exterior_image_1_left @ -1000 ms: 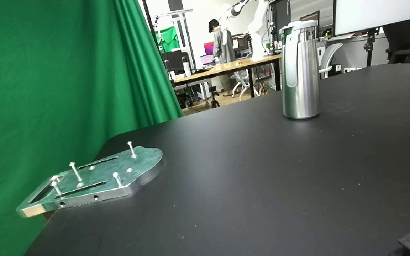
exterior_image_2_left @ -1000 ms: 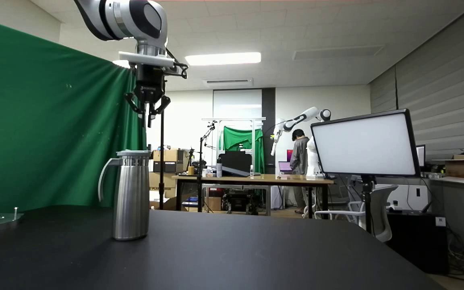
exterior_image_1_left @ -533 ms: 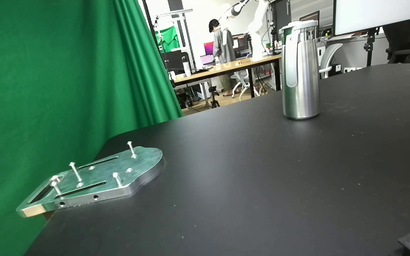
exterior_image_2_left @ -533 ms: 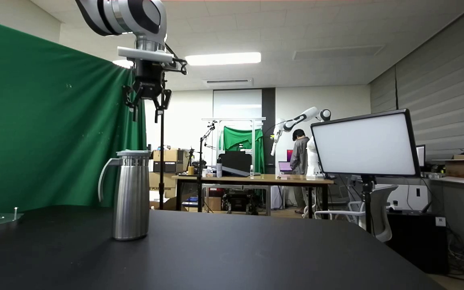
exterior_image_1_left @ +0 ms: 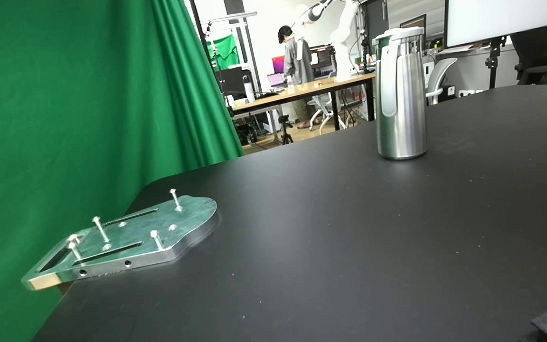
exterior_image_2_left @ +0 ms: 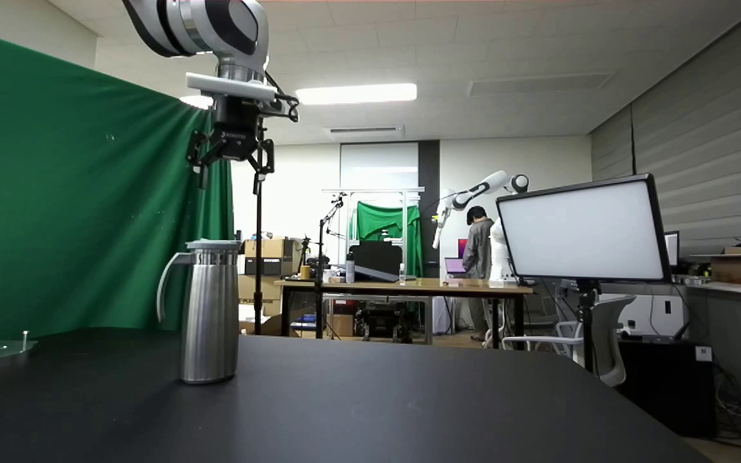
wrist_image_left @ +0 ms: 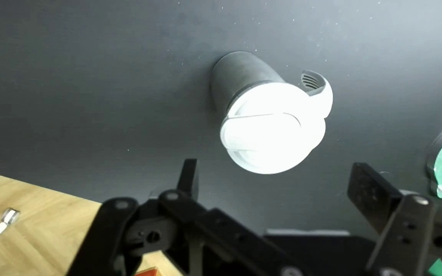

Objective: Press down on the top of the flask

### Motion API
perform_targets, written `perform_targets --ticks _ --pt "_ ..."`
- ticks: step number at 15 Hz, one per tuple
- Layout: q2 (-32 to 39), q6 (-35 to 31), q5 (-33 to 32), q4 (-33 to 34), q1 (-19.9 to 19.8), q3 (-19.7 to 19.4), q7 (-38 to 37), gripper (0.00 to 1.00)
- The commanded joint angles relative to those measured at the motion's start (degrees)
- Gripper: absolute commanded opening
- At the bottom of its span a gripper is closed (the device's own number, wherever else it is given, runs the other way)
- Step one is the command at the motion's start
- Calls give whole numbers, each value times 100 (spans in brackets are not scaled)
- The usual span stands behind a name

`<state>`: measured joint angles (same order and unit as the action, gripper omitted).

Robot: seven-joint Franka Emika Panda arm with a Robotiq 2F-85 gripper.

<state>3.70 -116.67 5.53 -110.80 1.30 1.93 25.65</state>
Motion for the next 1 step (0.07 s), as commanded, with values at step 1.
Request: perform_targets --ticks 1 --pt "-1 19 -3 12 -15 16 -4 100"
